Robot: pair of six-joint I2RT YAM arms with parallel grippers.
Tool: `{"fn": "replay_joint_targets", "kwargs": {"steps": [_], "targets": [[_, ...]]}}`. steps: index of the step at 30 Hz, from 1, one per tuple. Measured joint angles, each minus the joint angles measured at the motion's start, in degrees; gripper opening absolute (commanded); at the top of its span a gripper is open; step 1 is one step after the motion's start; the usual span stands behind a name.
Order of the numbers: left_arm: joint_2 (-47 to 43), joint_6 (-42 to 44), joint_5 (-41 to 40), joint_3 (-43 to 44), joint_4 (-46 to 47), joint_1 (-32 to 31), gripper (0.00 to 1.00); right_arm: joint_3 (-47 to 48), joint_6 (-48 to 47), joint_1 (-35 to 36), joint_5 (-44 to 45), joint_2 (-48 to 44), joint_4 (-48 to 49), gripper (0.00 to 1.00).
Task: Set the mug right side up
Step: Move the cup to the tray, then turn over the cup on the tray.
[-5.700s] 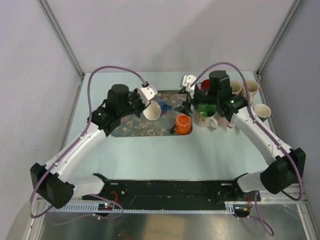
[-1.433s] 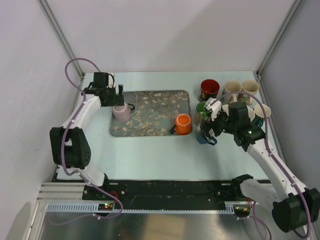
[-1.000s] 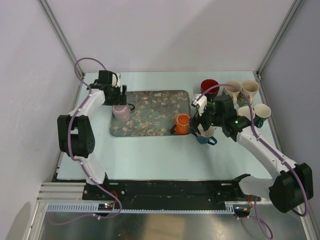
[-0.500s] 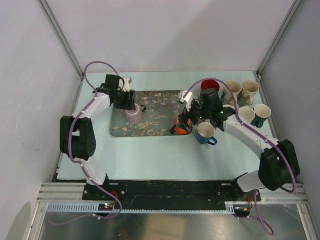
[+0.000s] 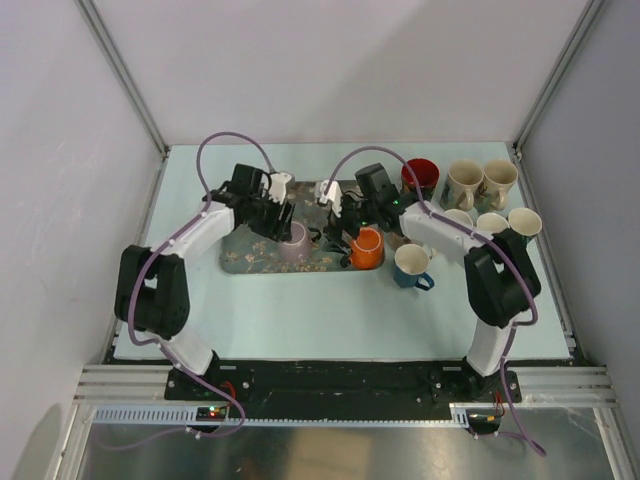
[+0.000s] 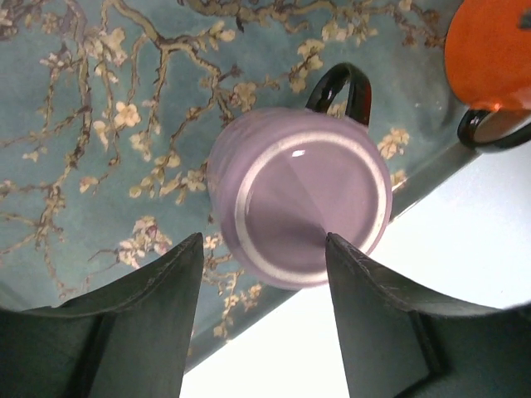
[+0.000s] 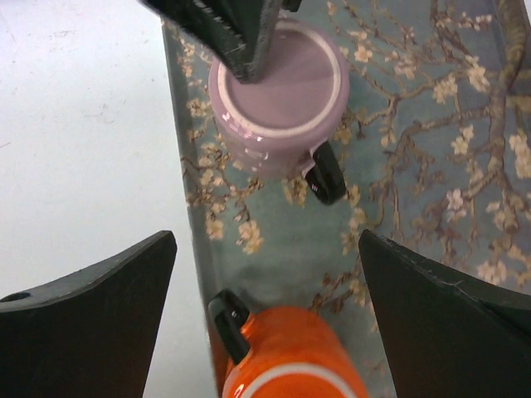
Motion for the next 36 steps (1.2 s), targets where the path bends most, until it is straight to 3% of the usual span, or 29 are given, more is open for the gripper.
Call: {"fn": "replay_joint_targets", "kwargs": {"steps": [10, 21, 28, 36], "targets": [[-10.2, 2.7, -0.4, -2.7, 0.3, 3.2, 0.75, 11.2, -6.6, 2.4, -2.3, 12.2, -3.1, 0.96], [-24.9, 0.6, -0.8, -9.2, 2.2, 4.8, 0.75, 12.2, -9.6, 5.1, -3.0, 16.5, -6.9, 0.78], [-27.5, -0.2, -0.9, -9.9, 2.8, 4.8, 0.75, 6.1, -4.2, 5.4, -3.2, 12.3, -5.9, 0.73], [-27.5, -0.5, -0.9, -9.9, 2.8, 4.8, 0.75, 6.1, 4.5, 5.7, 3.9, 13.6, 2.1, 0.65]]}}
